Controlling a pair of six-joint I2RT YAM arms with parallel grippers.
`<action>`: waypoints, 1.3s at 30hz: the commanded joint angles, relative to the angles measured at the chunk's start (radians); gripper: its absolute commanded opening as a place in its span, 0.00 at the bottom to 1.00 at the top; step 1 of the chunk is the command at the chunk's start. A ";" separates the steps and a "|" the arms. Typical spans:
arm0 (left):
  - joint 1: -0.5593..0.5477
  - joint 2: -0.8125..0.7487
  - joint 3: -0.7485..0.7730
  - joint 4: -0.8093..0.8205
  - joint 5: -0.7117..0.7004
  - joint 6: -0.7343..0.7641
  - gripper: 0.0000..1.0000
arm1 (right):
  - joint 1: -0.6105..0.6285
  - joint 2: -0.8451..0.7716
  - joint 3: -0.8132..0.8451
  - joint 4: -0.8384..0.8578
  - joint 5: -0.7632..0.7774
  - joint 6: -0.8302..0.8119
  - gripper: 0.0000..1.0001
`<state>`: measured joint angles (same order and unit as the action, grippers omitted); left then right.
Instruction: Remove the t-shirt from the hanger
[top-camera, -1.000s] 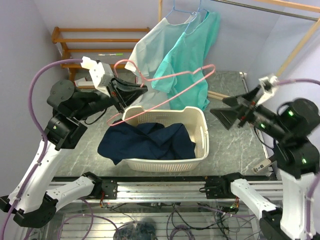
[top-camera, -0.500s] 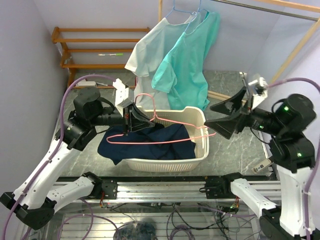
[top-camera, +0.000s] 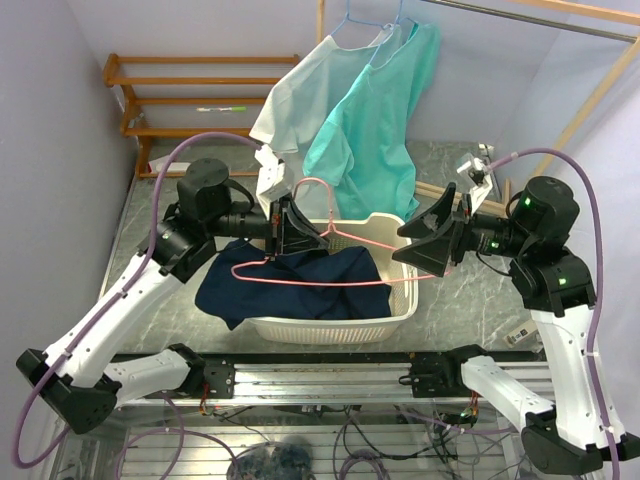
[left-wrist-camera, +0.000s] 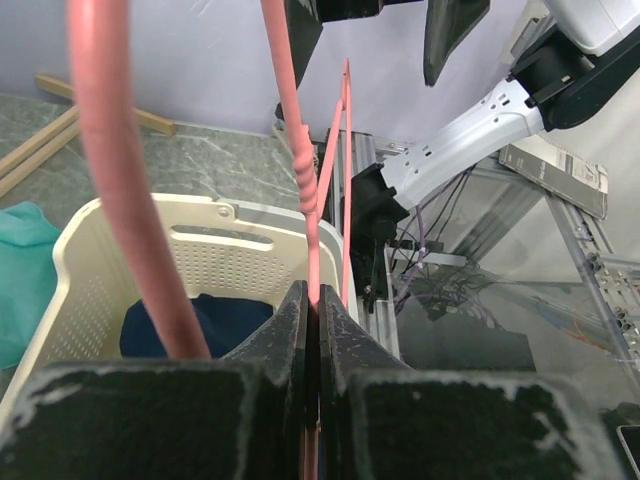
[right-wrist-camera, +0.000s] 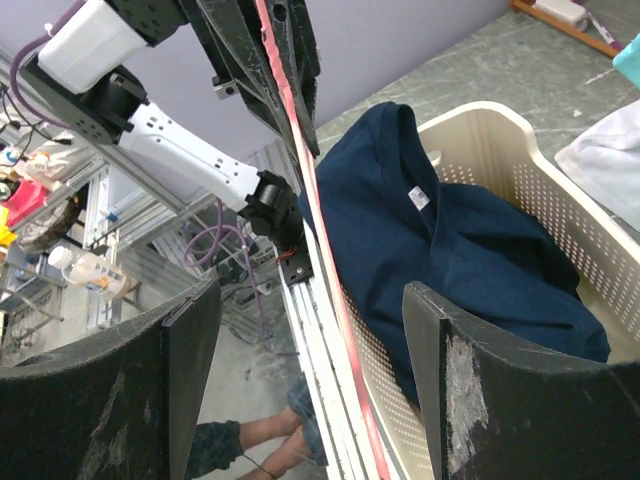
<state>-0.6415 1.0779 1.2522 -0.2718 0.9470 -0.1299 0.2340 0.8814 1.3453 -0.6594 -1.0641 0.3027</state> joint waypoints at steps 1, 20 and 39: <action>-0.032 0.022 0.053 0.086 -0.011 -0.024 0.07 | 0.019 -0.007 -0.032 0.029 -0.010 -0.001 0.72; -0.101 0.022 0.117 0.014 -0.281 0.002 0.34 | 0.082 -0.008 0.007 -0.103 0.241 -0.103 0.00; -0.101 -0.422 -0.143 0.009 -0.881 -0.083 0.58 | 0.082 0.118 0.443 -0.353 1.350 -0.074 0.00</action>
<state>-0.7368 0.6758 1.1961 -0.2092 0.1802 -0.1879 0.3199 0.9363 1.7386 -0.9604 -0.0441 0.2081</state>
